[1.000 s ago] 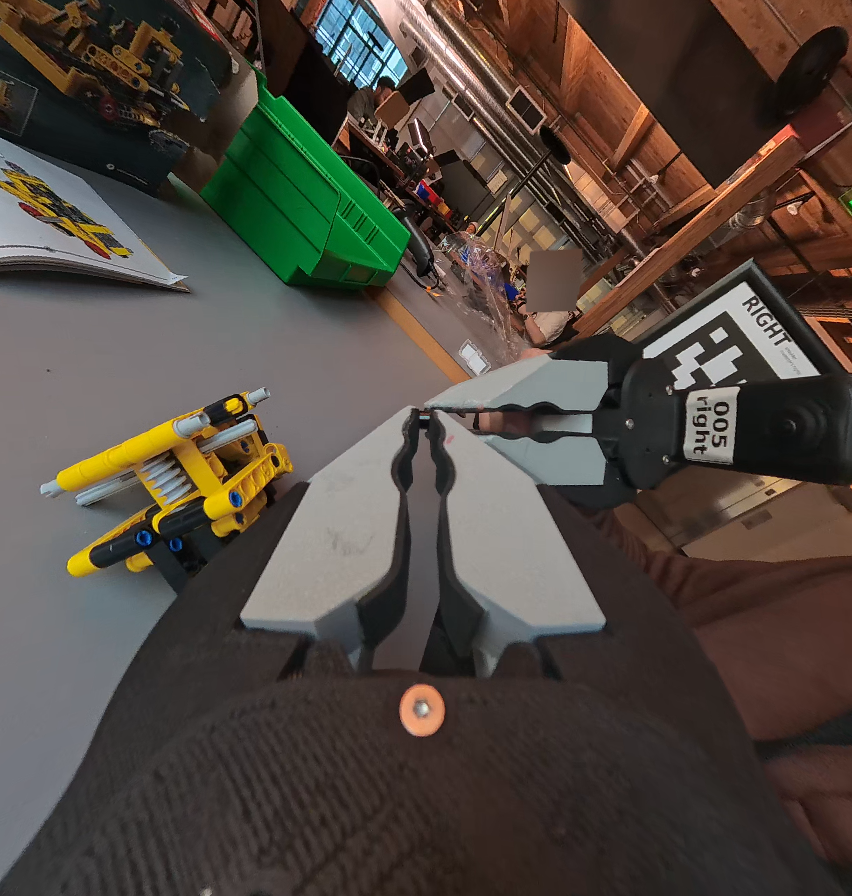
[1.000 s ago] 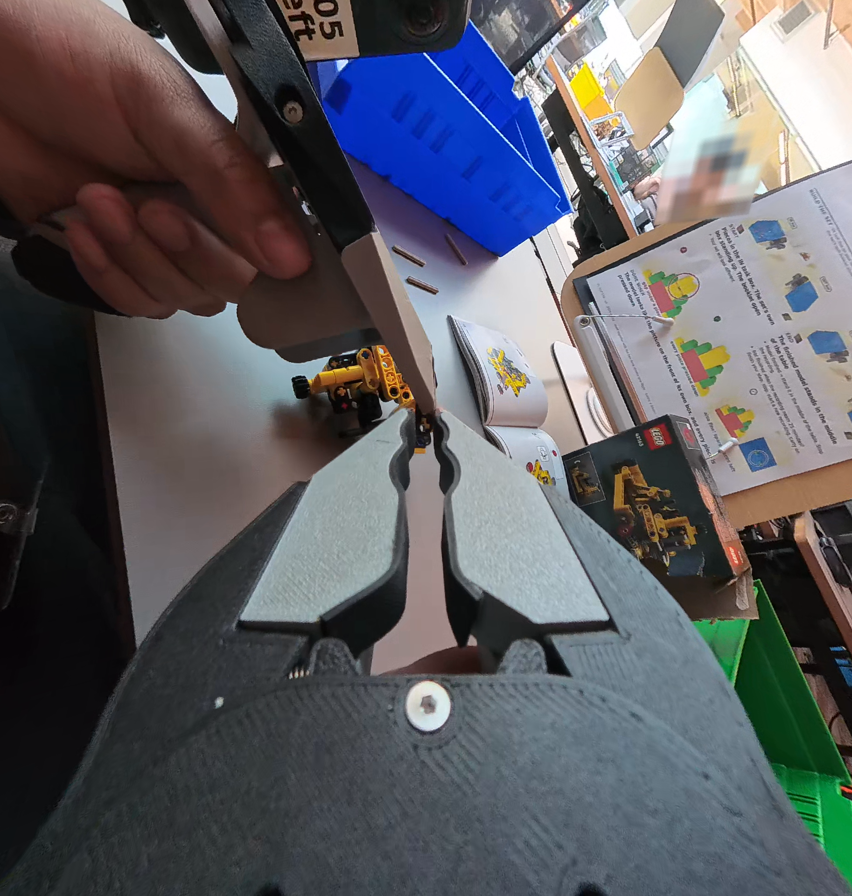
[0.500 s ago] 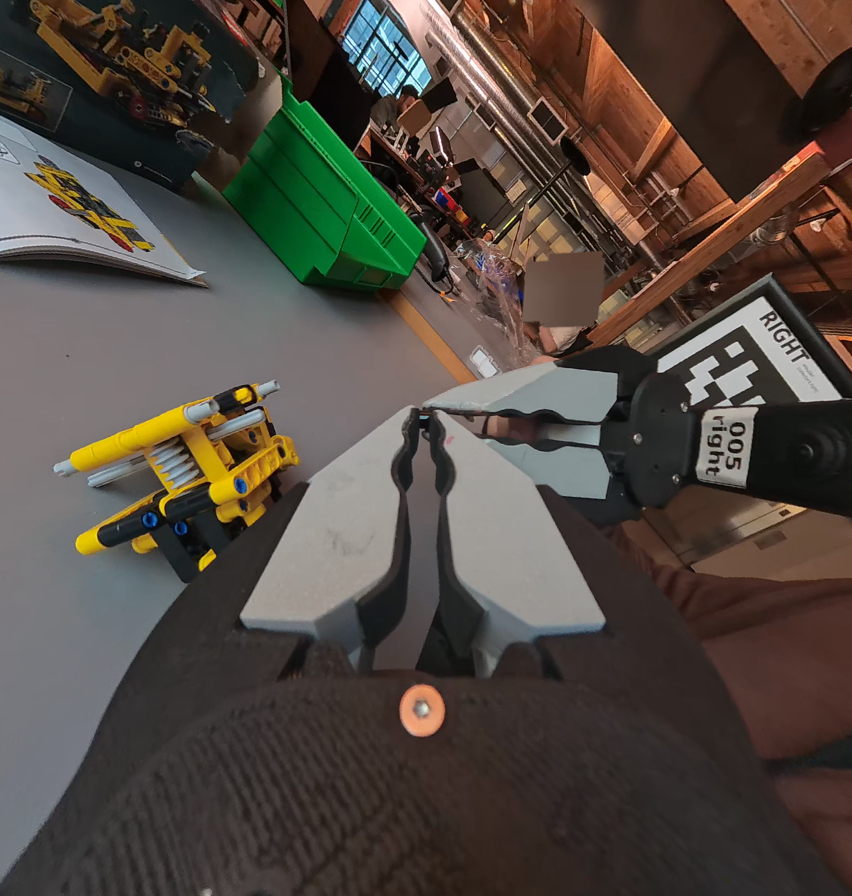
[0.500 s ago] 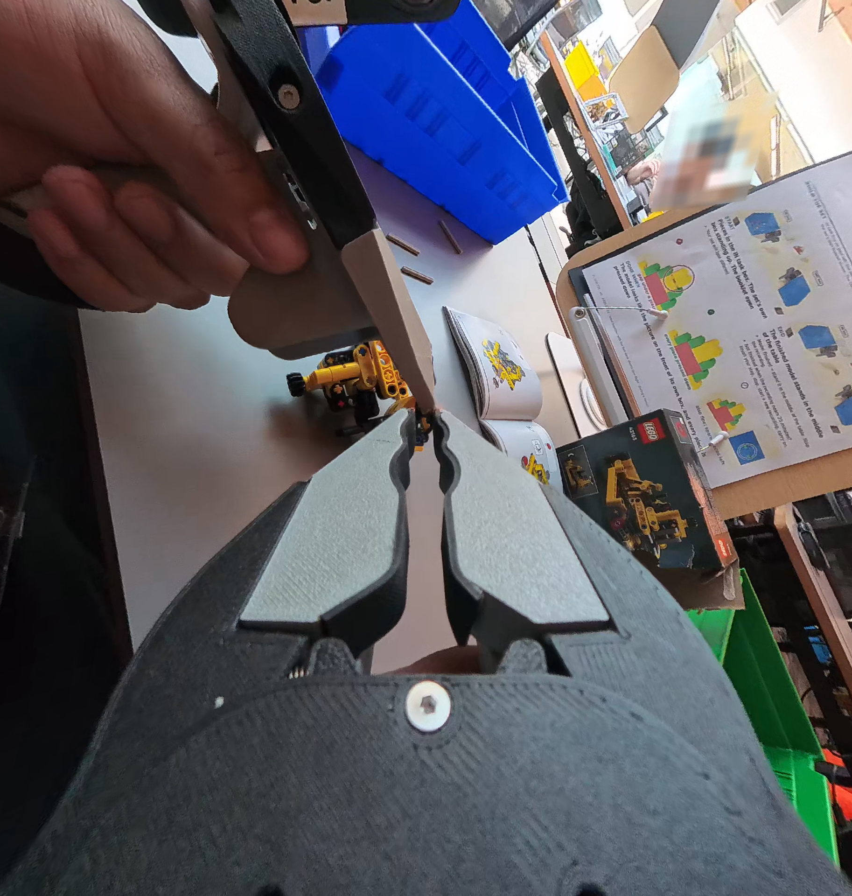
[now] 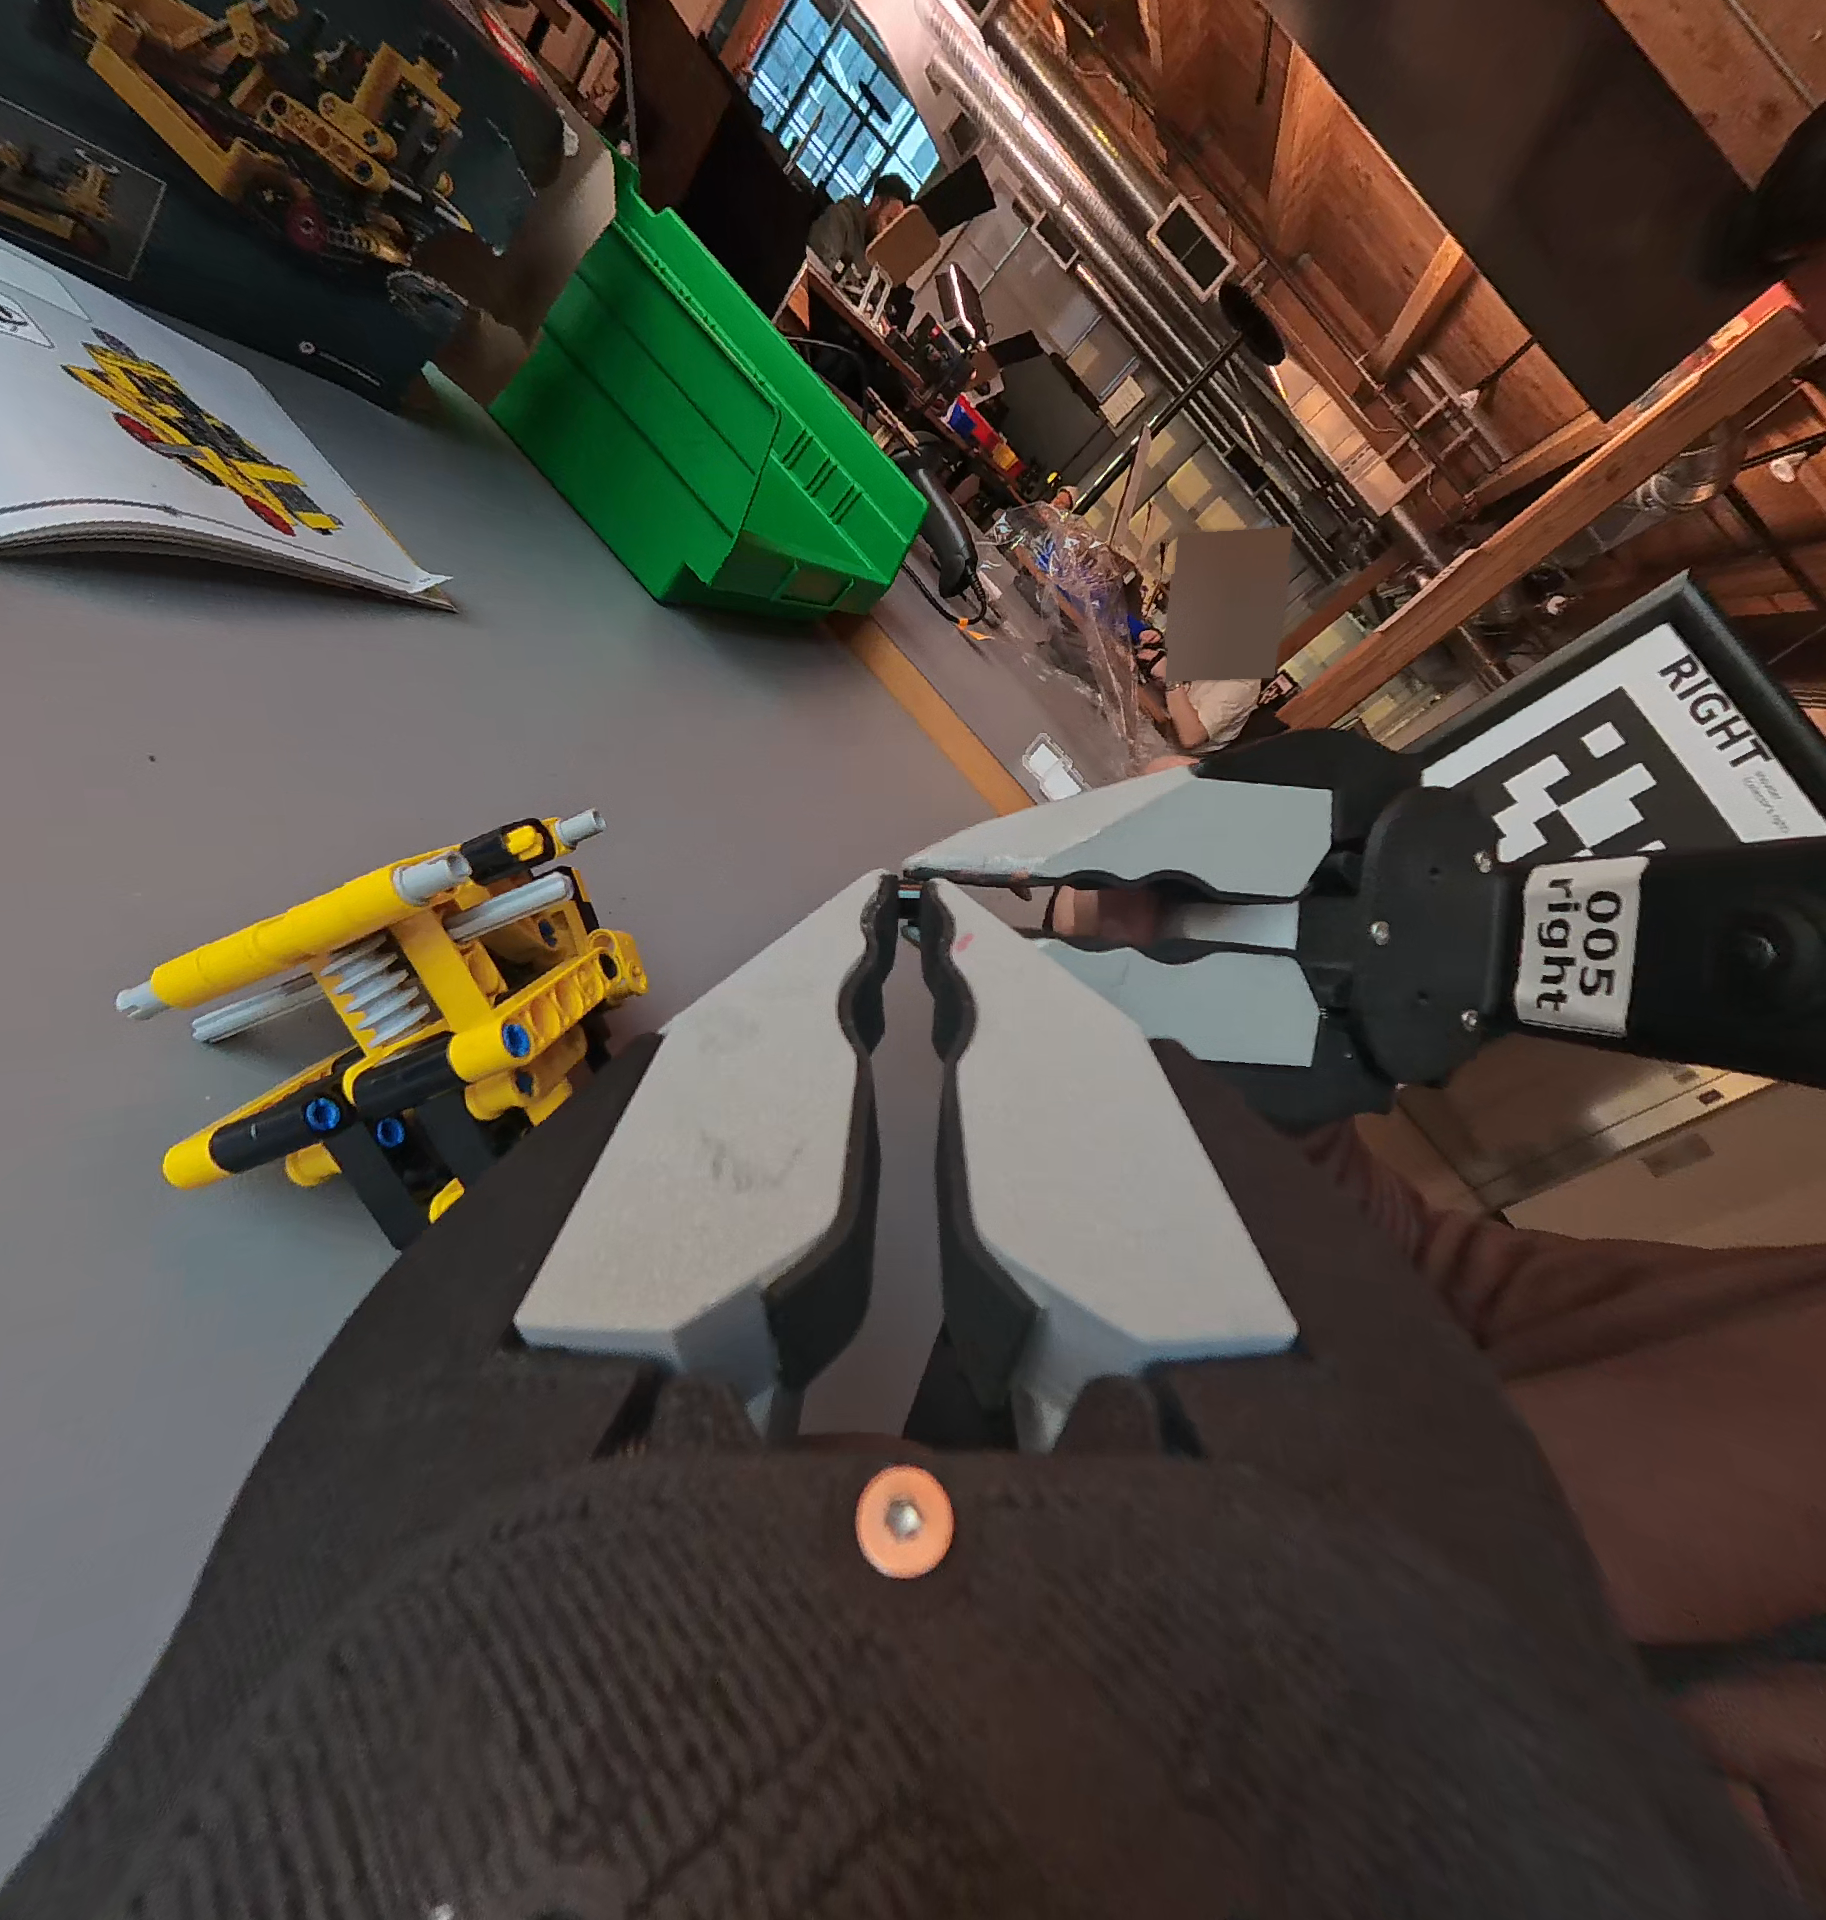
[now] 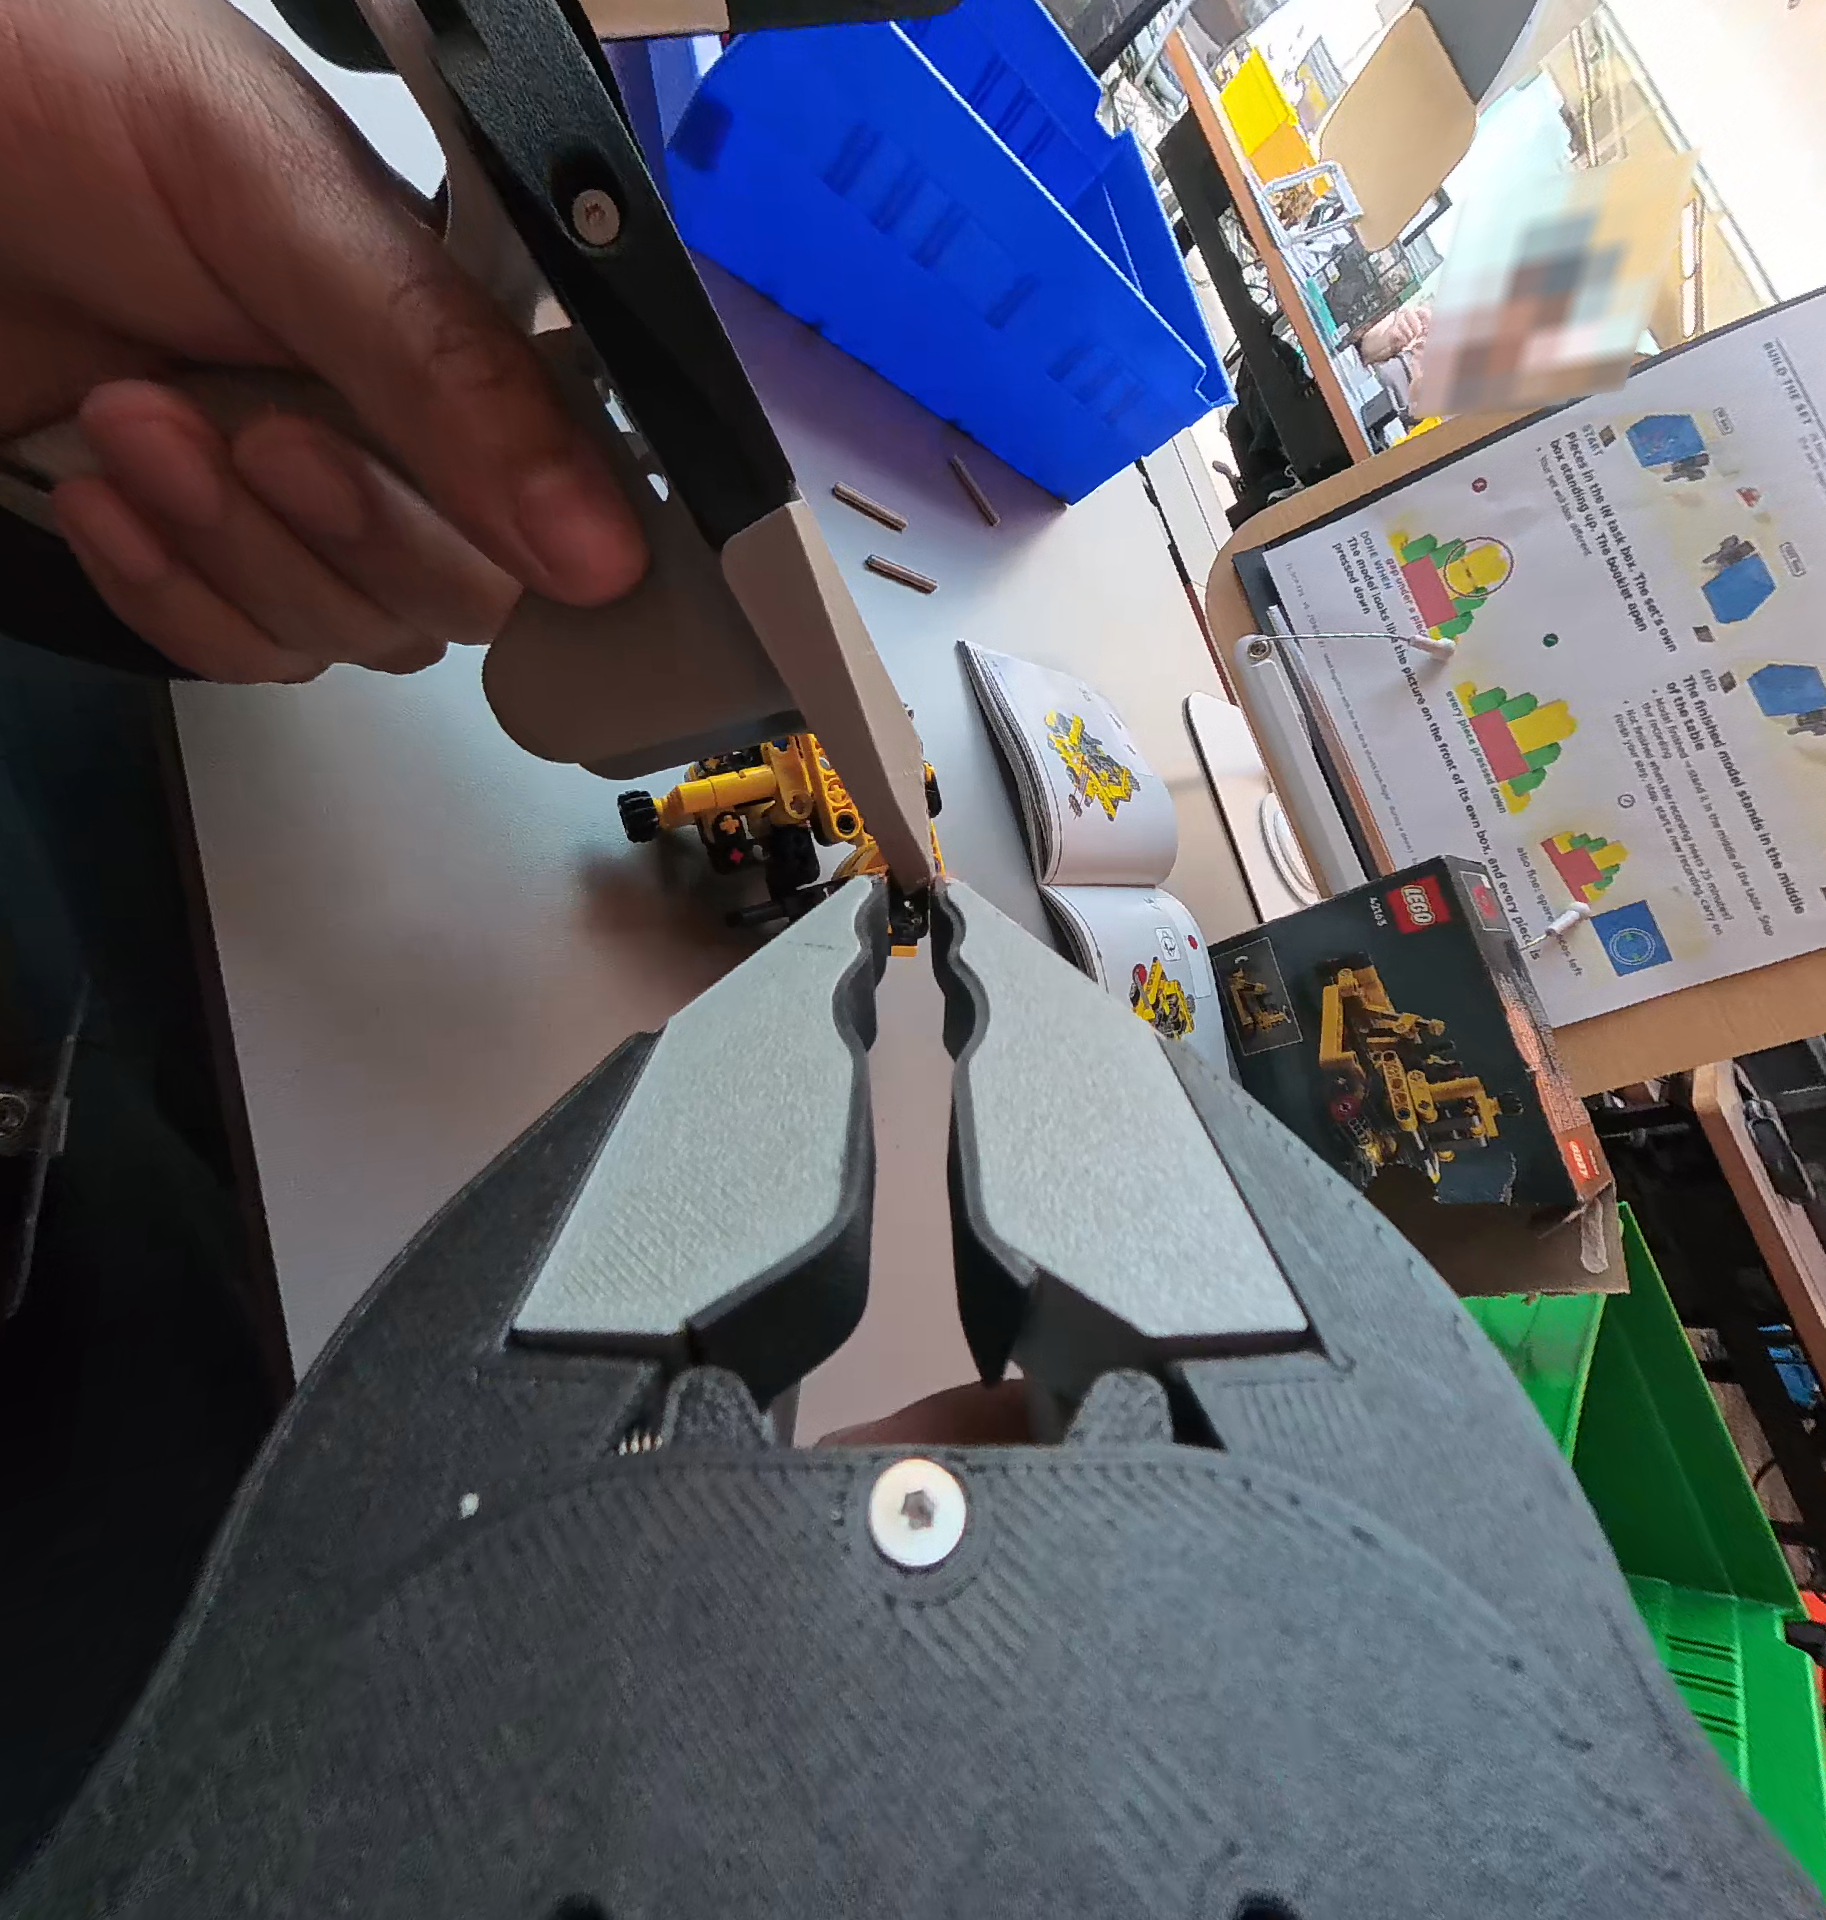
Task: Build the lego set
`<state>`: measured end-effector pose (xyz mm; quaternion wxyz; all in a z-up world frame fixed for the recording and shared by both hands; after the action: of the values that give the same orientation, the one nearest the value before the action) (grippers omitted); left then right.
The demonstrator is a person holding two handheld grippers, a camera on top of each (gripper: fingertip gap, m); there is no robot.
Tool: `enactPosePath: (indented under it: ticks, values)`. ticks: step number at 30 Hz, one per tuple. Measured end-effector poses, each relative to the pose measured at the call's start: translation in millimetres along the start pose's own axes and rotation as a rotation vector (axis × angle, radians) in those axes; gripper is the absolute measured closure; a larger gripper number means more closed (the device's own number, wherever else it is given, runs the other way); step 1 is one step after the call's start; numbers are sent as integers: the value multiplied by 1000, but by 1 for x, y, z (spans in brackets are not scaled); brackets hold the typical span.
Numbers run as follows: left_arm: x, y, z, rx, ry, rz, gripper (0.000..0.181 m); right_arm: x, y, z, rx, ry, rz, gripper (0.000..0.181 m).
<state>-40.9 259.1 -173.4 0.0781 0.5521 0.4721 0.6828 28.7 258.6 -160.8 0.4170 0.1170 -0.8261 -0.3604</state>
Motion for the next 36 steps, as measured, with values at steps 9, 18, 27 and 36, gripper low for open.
enactPosePath:
  ticks: [9,18,27,36]
  values:
    - [0,-1,-1,10,-2,3,179,0,-1,0,0,2,-7,178]
    - [-1,-2,-2,0,-4,-24,180,0,-2,2,-12,1,-47,178]
    - [18,-5,-23,-5,14,97,156,-8,3,3,45,73,22,178]
    - [18,-51,-54,145,-367,281,147,-18,0,22,174,121,42,178]
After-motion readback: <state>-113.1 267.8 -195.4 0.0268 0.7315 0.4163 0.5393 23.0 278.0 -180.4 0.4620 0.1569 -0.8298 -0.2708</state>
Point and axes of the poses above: each gripper's, where its closed fingertips meet, z out along the fingers, x out of its top, y = z × x across the jaws, the point moved 5 cm from there along -z, back along the fingers, and after that the axes turned 4 degrees about -z, right-handed, at the moved point
